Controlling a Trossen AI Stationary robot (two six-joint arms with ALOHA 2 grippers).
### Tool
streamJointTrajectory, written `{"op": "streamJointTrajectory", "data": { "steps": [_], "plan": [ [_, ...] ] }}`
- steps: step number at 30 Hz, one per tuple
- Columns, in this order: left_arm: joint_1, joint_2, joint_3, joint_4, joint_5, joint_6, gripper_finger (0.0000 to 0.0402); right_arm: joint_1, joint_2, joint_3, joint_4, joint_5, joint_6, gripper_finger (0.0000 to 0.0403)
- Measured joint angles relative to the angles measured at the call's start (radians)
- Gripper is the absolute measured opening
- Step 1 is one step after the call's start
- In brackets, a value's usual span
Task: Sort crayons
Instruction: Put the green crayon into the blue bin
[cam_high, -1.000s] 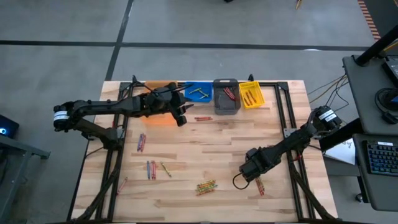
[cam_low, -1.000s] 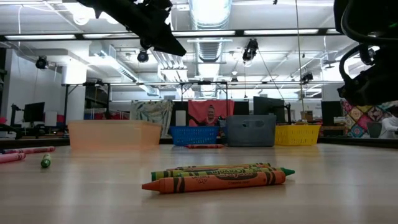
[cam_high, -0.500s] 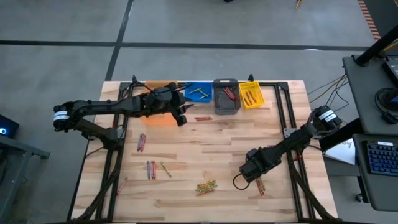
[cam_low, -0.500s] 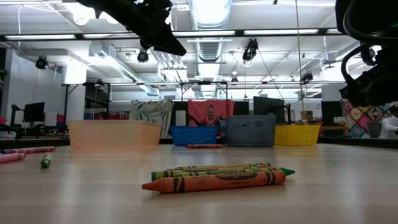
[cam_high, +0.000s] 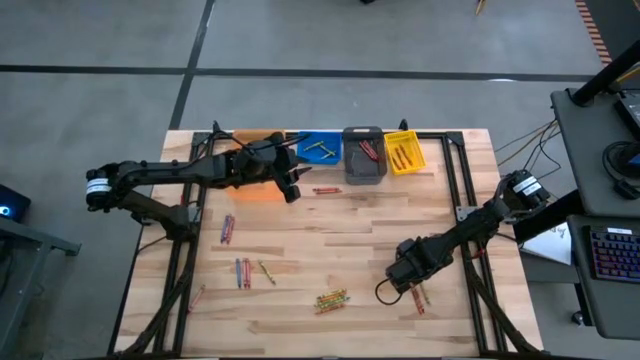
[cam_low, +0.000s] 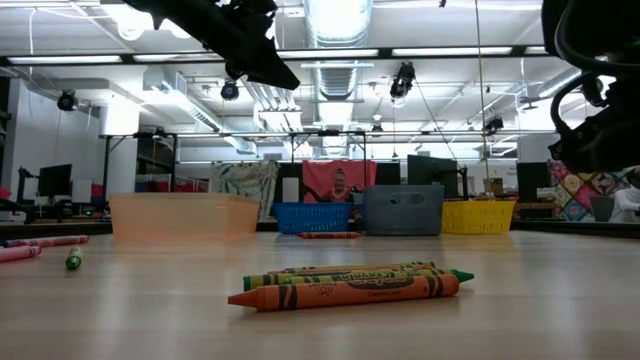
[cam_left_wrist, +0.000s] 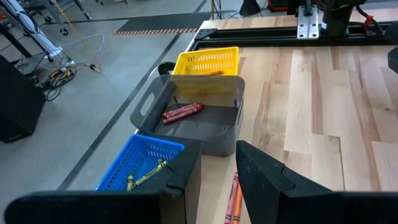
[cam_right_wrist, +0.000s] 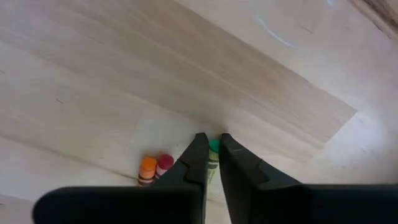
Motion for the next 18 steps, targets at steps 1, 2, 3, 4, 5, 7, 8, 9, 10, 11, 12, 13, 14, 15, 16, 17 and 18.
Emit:
{"op": "streamJointTrajectory", "data": {
  "steps": [1, 2, 3, 4, 5, 7, 8, 9, 10, 11, 12, 13, 14, 15, 16, 17, 18],
  "plan": [
    [0.0, 0.0, 0.0, 0.0, 0.0, 0.0, 0.0084, 0.0, 0.0, 0.0, -0.001, 0.001, 0.0, 0.0022],
    [0.0, 0.0, 0.0, 0.0, 0.0, 0.0, 0.0084, 0.0, 0.0, 0.0, -0.001, 0.002, 0.0, 0.0018],
    [0.0, 0.0, 0.0, 0.0, 0.0, 0.0, 0.0084, 0.0, 0.0, 0.0, -0.003, 0.005, 0.0, 0.0014],
    [0.0, 0.0, 0.0, 0.0, 0.0, 0.0, 0.0084, 0.0, 0.0, 0.0, -0.003, 0.009, 0.0, 0.0012],
    [0.0, 0.0, 0.0, 0.0, 0.0, 0.0, 0.0084, 0.0, 0.0, 0.0, -0.004, 0.013, 0.0, 0.0011],
    [0.0, 0.0, 0.0, 0.0, 0.0, 0.0, 0.0084, 0.0, 0.0, 0.0, -0.009, 0.017, -0.001, 0.001],
    [0.0, 0.0, 0.0, 0.0, 0.0, 0.0, 0.0084, 0.0, -0.001, 0.0, -0.013, 0.017, -0.001, 0.001],
    [0.0, 0.0, 0.0, 0.002, 0.0, 0.0, 0.0084, 0.0, -0.002, 0.0, -0.018, 0.019, -0.002, 0.0009],
    [0.0, 0.0, 0.0, 0.004, 0.0, 0.0, 0.0084, 0.0, -0.008, -0.001, -0.023, 0.023, -0.002, 0.0009],
    [0.0, 0.0, 0.0, 0.009, 0.0, 0.0, 0.0084, 0.0, -0.016, -0.002, -0.03, 0.029, -0.002, 0.0009],
    [-0.001, 0.0, 0.0, 0.015, 0.0, -0.004, 0.0084, -0.002, -0.025, -0.004, -0.041, 0.034, -0.003, 0.0009],
    [-0.003, 0.0, 0.0, 0.023, 0.0, -0.008, 0.0084, -0.006, -0.035, -0.004, -0.052, 0.036, -0.003, 0.0009],
    [-0.006, 0.0, 0.0, 0.029, 0.0, -0.013, 0.0084, -0.008, -0.05, -0.004, -0.06, 0.042, -0.003, 0.0009],
    [-0.008, 0.0, 0.0, 0.034, 0.0, -0.014, 0.0084, -0.01, -0.067, -0.004, -0.065, 0.055, -0.002, 0.0009],
    [-0.009, 0.0, 0.0, 0.038, 0.0, -0.015, 0.0084, -0.014, -0.083, -0.003, -0.07, 0.072, -0.002, 0.0009],
    [-0.012, 0.0, 0.0, 0.043, 0.0, -0.016, 0.0084, -0.018, -0.103, -0.003, -0.072, 0.089, -0.002, 0.0009],
    [-0.013, 0.0, 0.0, 0.049, 0.0, -0.018, 0.0084, -0.023, -0.123, -0.003, -0.074, 0.111, -0.004, 0.0009]
  ]
}}
